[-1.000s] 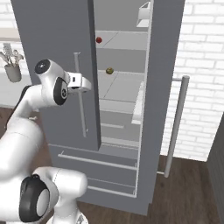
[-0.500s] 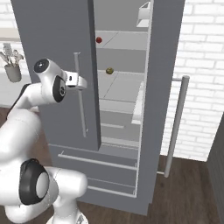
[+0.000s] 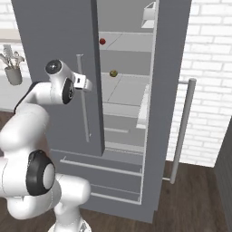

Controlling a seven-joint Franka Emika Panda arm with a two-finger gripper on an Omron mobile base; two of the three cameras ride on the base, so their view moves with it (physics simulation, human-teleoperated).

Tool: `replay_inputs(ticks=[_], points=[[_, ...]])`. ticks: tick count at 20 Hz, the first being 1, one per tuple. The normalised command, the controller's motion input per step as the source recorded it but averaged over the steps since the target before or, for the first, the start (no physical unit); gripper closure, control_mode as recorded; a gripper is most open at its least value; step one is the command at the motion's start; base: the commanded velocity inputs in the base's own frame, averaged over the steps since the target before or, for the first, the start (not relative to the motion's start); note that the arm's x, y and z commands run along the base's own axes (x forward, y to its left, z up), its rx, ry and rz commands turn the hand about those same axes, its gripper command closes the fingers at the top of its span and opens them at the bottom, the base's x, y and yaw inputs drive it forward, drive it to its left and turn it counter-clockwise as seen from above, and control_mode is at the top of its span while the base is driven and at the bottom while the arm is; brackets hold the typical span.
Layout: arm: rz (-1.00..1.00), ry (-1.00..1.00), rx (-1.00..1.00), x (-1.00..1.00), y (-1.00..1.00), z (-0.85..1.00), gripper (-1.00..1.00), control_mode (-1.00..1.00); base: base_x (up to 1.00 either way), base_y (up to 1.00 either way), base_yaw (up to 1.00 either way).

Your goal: Take the strawberry from the fridge and place it on top of the pancake, located on the dining counter.

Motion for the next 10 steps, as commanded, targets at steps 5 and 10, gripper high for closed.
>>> replay_inputs(ticks=[5, 10], points=[[0.0, -0.08, 0.07, 0.22, 0.0, -0.09, -1.0, -1.0, 0.0, 0.0, 0.0], [0.0, -0.05, 0.03, 0.27, 0.0, -0.12, -1.0, -1.0, 0.0, 0.0, 0.0]])
